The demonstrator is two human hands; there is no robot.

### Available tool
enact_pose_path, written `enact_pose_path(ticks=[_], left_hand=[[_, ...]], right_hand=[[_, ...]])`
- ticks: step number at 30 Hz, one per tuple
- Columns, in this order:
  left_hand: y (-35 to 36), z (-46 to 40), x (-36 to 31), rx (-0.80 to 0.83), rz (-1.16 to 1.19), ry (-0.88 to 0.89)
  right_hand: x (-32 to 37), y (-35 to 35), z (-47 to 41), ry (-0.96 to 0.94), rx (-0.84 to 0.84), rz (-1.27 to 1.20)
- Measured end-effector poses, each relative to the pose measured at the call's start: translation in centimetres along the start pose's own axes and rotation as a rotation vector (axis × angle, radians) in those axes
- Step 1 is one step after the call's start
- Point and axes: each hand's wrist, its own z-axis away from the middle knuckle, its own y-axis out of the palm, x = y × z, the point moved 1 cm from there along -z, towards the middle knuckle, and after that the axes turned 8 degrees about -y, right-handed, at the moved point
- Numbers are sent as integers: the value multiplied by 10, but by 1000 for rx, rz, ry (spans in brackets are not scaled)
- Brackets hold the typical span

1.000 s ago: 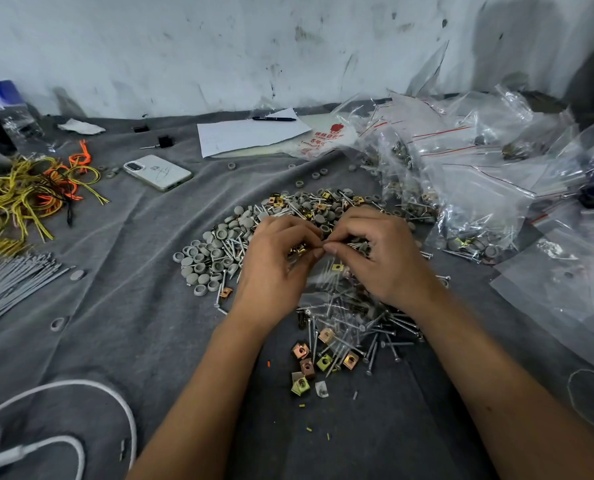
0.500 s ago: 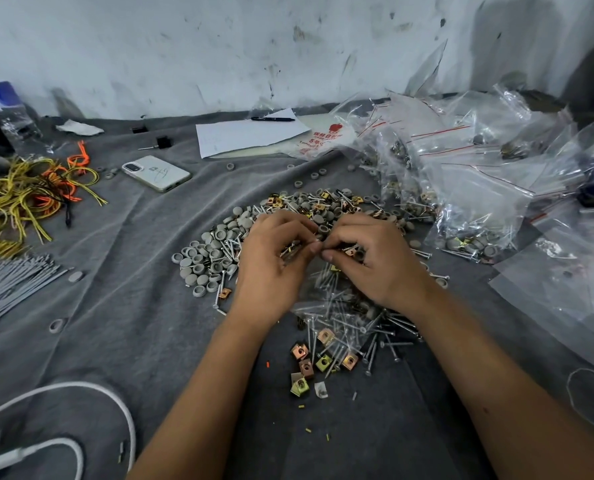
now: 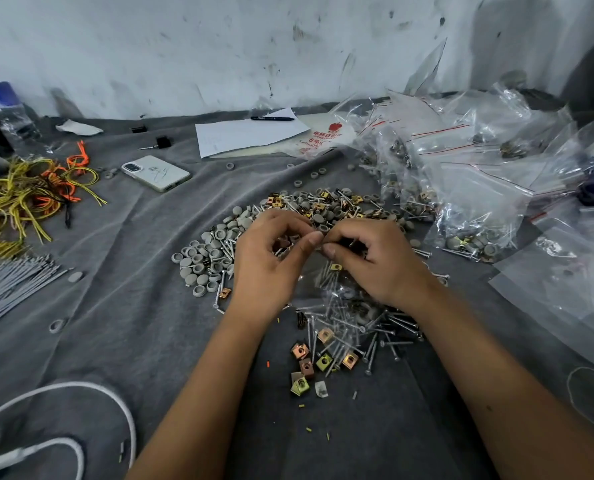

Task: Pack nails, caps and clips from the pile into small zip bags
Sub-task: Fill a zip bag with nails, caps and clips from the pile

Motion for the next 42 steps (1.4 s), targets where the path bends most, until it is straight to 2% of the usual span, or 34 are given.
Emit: enact_pose_path(ticks=[3, 8, 13, 21, 26, 32, 36, 40, 42], left_hand=[[-1, -2, 2, 27, -27, -34], [-1, -2, 2, 35, -15, -31], [-3, -2, 7, 31, 117, -177], [-3, -3, 4, -2, 3, -89], [-5, -4, 9, -15, 94, -204], [-9, -5, 11, -85, 109, -148], [-10, -5, 13, -103, 236, -216], [-9, 1, 12, -126, 232, -229], [-6, 8, 9, -71, 188, -229]], right_hand=[[-1, -3, 1, 51, -71, -39], [-1, -1, 1, 73, -72, -32], [-4, -8, 3, 122, -190, -108], [-4, -8, 4, 178, -234, -205], [-10, -12, 4, 227, -320, -262], [-16, -8, 6, 234, -269, -346], [-19, -5, 5, 237, -194, -333], [-16, -5, 5, 250, -266, -345], [-13, -7, 4, 250, -329, -368]])
